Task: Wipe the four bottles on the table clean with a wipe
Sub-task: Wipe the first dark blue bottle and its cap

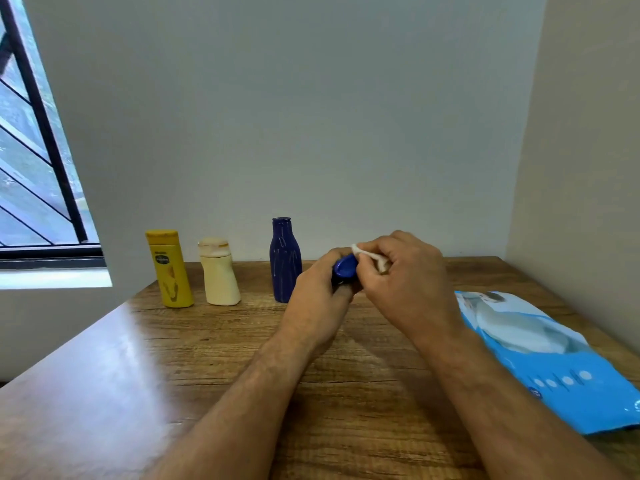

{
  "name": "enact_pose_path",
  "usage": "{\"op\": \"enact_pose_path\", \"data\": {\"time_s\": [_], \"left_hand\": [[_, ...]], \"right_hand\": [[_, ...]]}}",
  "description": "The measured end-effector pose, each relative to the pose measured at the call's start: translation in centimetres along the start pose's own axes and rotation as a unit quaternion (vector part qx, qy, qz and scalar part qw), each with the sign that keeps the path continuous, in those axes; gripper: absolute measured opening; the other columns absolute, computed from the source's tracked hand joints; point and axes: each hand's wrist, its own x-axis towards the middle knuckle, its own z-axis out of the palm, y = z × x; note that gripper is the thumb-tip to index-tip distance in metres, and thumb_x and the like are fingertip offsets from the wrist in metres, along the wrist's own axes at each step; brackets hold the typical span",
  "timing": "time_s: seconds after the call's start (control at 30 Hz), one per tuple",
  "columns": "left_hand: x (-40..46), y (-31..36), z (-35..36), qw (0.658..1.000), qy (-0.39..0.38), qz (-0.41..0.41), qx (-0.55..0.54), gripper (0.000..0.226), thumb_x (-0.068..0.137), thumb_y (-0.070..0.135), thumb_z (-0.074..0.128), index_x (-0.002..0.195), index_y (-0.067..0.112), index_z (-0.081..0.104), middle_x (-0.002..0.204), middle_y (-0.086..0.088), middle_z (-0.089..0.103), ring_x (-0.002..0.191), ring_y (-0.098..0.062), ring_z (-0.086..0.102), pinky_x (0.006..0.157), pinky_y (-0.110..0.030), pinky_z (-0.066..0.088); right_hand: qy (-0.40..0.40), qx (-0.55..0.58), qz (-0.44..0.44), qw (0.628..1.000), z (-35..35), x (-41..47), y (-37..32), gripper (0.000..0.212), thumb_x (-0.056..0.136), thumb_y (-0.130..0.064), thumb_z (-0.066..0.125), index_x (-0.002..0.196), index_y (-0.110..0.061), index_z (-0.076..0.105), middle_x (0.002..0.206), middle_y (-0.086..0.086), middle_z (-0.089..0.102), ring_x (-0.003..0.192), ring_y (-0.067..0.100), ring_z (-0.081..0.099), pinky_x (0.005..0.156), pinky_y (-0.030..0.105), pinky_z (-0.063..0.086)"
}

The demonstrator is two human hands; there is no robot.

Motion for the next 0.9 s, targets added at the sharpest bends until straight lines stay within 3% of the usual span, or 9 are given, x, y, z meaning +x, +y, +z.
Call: {"op": "enact_pose_path", "data": {"time_s": [0.07, 0.17, 0.27, 0.37, 0.53, 0.67, 0.9], "left_hand": [[0.1, 0.0, 0.0, 1.0, 0.005, 0.002, 0.011, 0.038, 0.093, 0.007, 0.061, 0.123, 0.031, 0.061, 0.099, 0.012, 0.071, 0.09, -0.003, 0.067, 0.084, -0.026, 0.055], [0.0, -0.2, 0.0, 1.0, 0.002, -0.001, 0.01, 0.035, 0.093, 0.007, 0.06, 0.119, 0.031, 0.062, 0.095, 0.011, 0.071, 0.084, -0.003, 0.066, 0.077, -0.023, 0.054], [-0.3, -0.1, 0.2, 1.0, -0.009, -0.005, 0.022, 0.031, 0.093, 0.004, 0.057, 0.108, 0.031, 0.062, 0.086, 0.01, 0.068, 0.073, 0.0, 0.063, 0.063, -0.016, 0.048], [-0.1, 0.3, 0.3, 0.999, 0.018, -0.014, -0.048, 0.032, 0.092, -0.001, 0.057, 0.113, 0.023, 0.065, 0.089, 0.004, 0.072, 0.08, -0.005, 0.068, 0.066, -0.018, 0.054], [0.3, 1.1, -0.2, 0.977, 0.023, -0.045, -0.205, 0.03, 0.095, 0.002, 0.061, 0.123, 0.01, 0.061, 0.1, -0.004, 0.071, 0.084, -0.002, 0.071, 0.07, -0.014, 0.054], [0.2, 1.2, 0.1, 0.973, 0.008, -0.059, -0.223, 0.029, 0.096, 0.007, 0.062, 0.124, 0.01, 0.06, 0.107, -0.011, 0.071, 0.09, -0.011, 0.073, 0.078, -0.029, 0.061], [0.2, 0.8, 0.0, 0.987, 0.008, -0.029, -0.157, 0.038, 0.09, -0.008, 0.057, 0.123, 0.011, 0.063, 0.102, -0.006, 0.073, 0.089, -0.006, 0.07, 0.072, -0.014, 0.052]], "right_hand": [[0.002, -0.011, 0.015, 1.0, -0.1, 0.0, 0.0, 0.015, 0.083, -0.02, 0.071, 0.095, -0.016, 0.077, 0.083, -0.005, 0.068, 0.071, 0.003, 0.05, 0.063, -0.001, 0.032], [-0.001, -0.005, 0.002, 1.0, 0.0, -0.1, -0.1, 0.017, 0.081, -0.018, 0.071, 0.096, -0.018, 0.078, 0.083, -0.007, 0.066, 0.071, -0.001, 0.049, 0.066, -0.004, 0.033], [-0.071, 0.045, -0.035, 0.996, 0.0, -0.5, -0.2, 0.023, 0.084, -0.018, 0.069, 0.102, -0.029, 0.077, 0.083, -0.014, 0.057, 0.071, -0.002, 0.051, 0.065, -0.001, 0.037], [-0.108, 0.068, -0.064, 0.99, 0.1, -0.6, -0.4, 0.025, 0.079, -0.012, 0.069, 0.092, -0.031, 0.078, 0.08, -0.013, 0.053, 0.07, 0.002, 0.055, 0.063, 0.003, 0.039], [-0.007, 0.066, -0.047, 0.997, -0.3, -0.4, -0.3, 0.021, 0.079, -0.007, 0.067, 0.092, -0.021, 0.077, 0.083, -0.011, 0.058, 0.069, -0.004, 0.054, 0.066, -0.001, 0.039], [0.077, 0.1, -0.034, 0.991, -0.8, -0.1, -0.2, 0.022, 0.084, -0.005, 0.068, 0.101, -0.016, 0.077, 0.089, -0.007, 0.061, 0.074, -0.006, 0.055, 0.073, -0.002, 0.04], [-0.038, 0.087, -0.052, 0.994, -0.1, -0.5, -0.4, 0.023, 0.077, -0.009, 0.07, 0.093, -0.024, 0.078, 0.081, -0.011, 0.061, 0.072, 0.0, 0.057, 0.066, 0.003, 0.042]]}}
